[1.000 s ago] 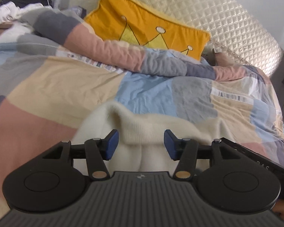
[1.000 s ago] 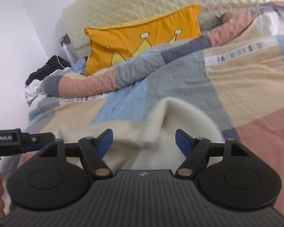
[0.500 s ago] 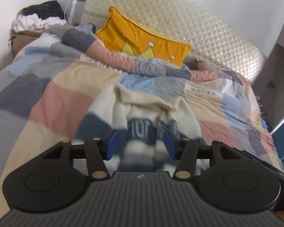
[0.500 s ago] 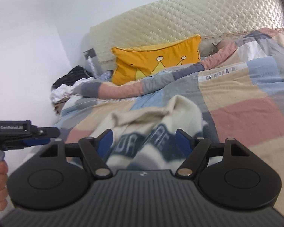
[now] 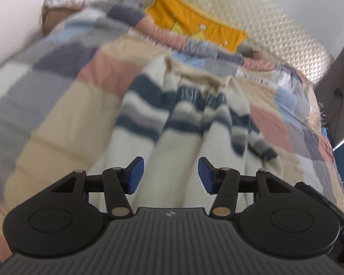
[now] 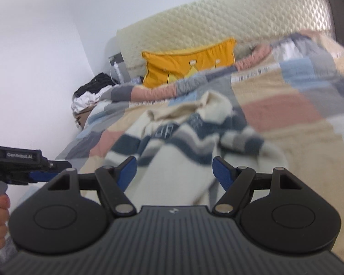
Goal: Fold large clothes
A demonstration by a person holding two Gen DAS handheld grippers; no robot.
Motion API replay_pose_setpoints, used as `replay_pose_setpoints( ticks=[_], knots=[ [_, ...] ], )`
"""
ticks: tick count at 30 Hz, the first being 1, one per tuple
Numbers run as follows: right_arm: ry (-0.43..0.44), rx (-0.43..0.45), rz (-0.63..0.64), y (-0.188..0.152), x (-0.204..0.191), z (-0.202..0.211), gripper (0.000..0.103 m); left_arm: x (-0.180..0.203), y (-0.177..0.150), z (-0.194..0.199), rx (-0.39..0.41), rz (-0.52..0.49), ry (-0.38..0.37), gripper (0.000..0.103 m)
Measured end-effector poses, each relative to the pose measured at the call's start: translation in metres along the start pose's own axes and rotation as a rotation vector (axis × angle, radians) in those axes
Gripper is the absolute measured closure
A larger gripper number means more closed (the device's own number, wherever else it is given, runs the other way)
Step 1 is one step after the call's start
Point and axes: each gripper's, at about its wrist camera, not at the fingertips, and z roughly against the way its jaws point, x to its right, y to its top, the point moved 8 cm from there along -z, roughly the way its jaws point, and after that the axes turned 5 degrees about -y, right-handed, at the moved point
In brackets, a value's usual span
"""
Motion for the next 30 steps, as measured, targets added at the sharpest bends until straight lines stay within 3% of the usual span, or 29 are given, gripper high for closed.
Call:
replay_pose_setpoints(
  ticks=[6,17,27,30],
  knots=[
    [-0.008,-0.074,-0.015,-0.034,0.0,-0.003,0.028,-0.034,-0.037,-0.006,-0.042,0.129,-0.015,0.052],
    [-0.014,-0.167,-0.038,-0.068,-0.003,-0.031,0.028,-0.05,-0.076,-0.023,-0.104,0.024,0.154,0.052],
    [-0.079,-0.163,-0.097,-0.072,0.014,-0.037,0.028,-0.063,-0.083,-0.045,-0.136,0.097,0.241,0.052],
    [-0.077,-0.168,-0.108,-0.071,0.018,-0.039,0.028,-0.077,-0.084,-0.055,-0.145,0.15,0.285,0.069]
  ],
)
